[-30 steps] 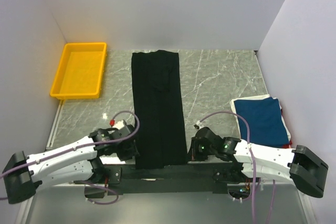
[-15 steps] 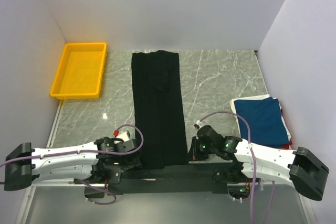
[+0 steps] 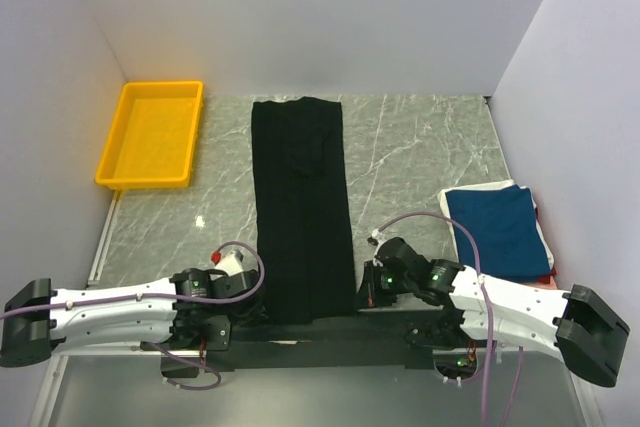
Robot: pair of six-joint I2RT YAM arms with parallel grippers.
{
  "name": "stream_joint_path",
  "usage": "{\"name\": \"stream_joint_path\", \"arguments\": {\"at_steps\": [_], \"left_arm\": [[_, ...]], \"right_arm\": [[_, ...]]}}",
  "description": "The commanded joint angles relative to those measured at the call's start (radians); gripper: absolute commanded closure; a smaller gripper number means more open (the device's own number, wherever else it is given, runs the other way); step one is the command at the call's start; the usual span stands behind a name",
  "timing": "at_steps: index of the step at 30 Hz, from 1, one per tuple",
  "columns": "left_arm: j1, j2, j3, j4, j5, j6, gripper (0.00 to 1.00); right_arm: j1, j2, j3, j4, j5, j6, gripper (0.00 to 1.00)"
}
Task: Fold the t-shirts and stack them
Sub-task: Fold the tshirt
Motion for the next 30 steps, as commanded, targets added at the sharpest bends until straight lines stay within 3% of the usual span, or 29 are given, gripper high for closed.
{"name": "stream_joint_path", "arguments": {"at_steps": [1,4,13,17,19,23,24,30], "left_arm": [[-0.019,0.009,-0.003,0.047,-0.035,-0.031,0.88],[-0.041,0.009,0.032,0.007,-0.035,-0.029,0.99],[-0.050,-0.066,0.205,-0.186,-0.140,0.023,1.00],[-0.046,-0.078,0.265,-0.227,-0.248,0.055,1.00],[-0.014,-0.082,0.305,-0.215,-0.312,0.115,1.00],[0.172,-0.049,0.336,-0.073,-0.290,0.357,1.00],[0.271,-0.039,0.340,0.000,-0.261,0.449,1.00],[0.459,0.104,0.365,0.208,-0.196,0.624,1.00]], "right_arm": [[-0.004,-0.026,-0.008,-0.018,-0.058,-0.017,1.00],[-0.004,-0.055,-0.019,-0.041,-0.087,-0.017,1.00],[-0.006,-0.175,0.096,-0.217,-0.043,-0.069,1.00],[-0.082,-0.104,0.226,-0.283,-0.015,-0.179,1.00],[-0.185,-0.037,0.269,-0.295,-0.035,-0.228,1.00],[-0.285,0.071,0.377,-0.273,-0.067,-0.286,1.00],[-0.291,0.123,0.397,-0.273,-0.048,-0.282,1.00],[-0.309,0.301,0.464,-0.069,0.006,-0.184,1.00]]}}
